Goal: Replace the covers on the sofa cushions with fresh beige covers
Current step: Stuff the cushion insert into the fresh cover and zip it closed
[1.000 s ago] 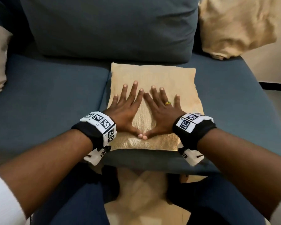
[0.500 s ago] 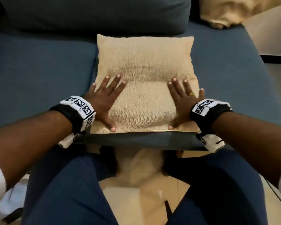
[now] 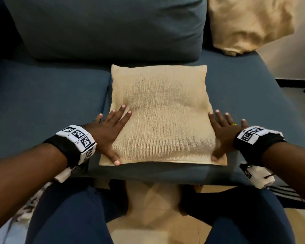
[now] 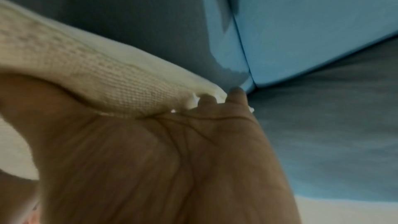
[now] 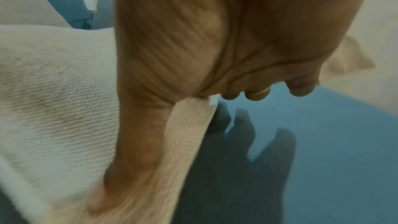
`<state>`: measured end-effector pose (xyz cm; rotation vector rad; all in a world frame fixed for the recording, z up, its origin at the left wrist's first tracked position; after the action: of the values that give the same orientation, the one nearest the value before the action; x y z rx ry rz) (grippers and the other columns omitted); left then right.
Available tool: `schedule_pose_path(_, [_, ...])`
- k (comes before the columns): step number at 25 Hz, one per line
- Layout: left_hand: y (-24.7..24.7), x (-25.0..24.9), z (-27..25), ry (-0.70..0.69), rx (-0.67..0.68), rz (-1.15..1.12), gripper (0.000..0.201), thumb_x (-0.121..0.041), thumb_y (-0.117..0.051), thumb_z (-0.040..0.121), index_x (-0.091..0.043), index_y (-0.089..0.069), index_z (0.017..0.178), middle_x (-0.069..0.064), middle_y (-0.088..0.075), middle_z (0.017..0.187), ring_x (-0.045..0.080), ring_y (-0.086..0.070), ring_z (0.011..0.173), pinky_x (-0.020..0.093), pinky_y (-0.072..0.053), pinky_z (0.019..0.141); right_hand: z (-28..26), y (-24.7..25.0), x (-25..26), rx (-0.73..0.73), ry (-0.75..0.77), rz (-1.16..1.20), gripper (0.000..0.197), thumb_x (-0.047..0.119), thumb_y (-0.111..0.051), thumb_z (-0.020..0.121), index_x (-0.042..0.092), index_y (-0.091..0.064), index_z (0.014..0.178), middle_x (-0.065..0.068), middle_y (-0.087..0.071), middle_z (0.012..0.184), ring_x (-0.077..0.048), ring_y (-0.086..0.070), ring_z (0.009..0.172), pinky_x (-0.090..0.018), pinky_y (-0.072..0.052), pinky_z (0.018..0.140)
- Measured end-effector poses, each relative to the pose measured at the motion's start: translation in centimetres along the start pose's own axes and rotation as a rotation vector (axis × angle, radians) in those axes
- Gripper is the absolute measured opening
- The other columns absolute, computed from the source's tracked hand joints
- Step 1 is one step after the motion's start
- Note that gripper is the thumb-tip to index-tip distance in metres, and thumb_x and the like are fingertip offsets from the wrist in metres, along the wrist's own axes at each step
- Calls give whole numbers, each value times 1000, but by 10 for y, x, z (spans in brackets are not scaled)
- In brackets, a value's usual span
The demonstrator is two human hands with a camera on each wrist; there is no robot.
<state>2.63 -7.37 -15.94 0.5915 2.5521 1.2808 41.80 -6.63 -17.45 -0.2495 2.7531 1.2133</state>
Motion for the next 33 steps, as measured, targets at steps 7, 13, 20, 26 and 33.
schedule_pose_path(7, [127,6,49,31,-290,-78,137,-96,-33,60,-10,24,152,9,25,163,28,16,151,53,-6,123,4,160,68,-300,246,-80,143,86,-65,60,26,23,154,-1,29,162,-30,21,151,-72,-3,114])
schedule_pose_path(13, [77,5,131,50,-301,9,119,-95,-8,66,-21,18,155,-3,26,163,22,17,152,53,0,122,71,135,135,-253,476,-137,149,106,-42,42,32,30,150,10,37,157,-26,30,148,-72,6,113])
schedule_pose_path(20, [60,26,144,53,-379,-138,102,-90,-2,74,-31,20,154,-7,29,161,20,22,150,47,4,121,96,104,73,-227,392,78,144,107,-40,44,39,40,143,19,49,148,-25,37,143,-72,7,113])
schedule_pose_path(26, [39,94,113,382,-285,-214,89,-80,-4,84,-31,9,157,-6,14,166,22,10,153,58,-6,120,93,77,-3,-85,171,154,150,107,-38,38,35,43,141,7,44,152,-30,24,149,-71,3,113])
schedule_pose_path(33, [124,115,107,402,-434,-166,61,-26,-42,100,-15,-18,156,7,4,167,30,-2,153,57,-18,119,87,202,24,-283,321,207,139,100,-44,51,35,21,154,2,26,163,-22,21,150,-63,2,119])
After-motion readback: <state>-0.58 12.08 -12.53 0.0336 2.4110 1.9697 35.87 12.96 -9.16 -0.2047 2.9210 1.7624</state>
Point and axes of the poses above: each hand's wrist, its own z-axis towards the middle knuckle, its own y-axis out of the back of the hand, x = y × z, the point moved 5 cm from there along z, towards the middle knuckle
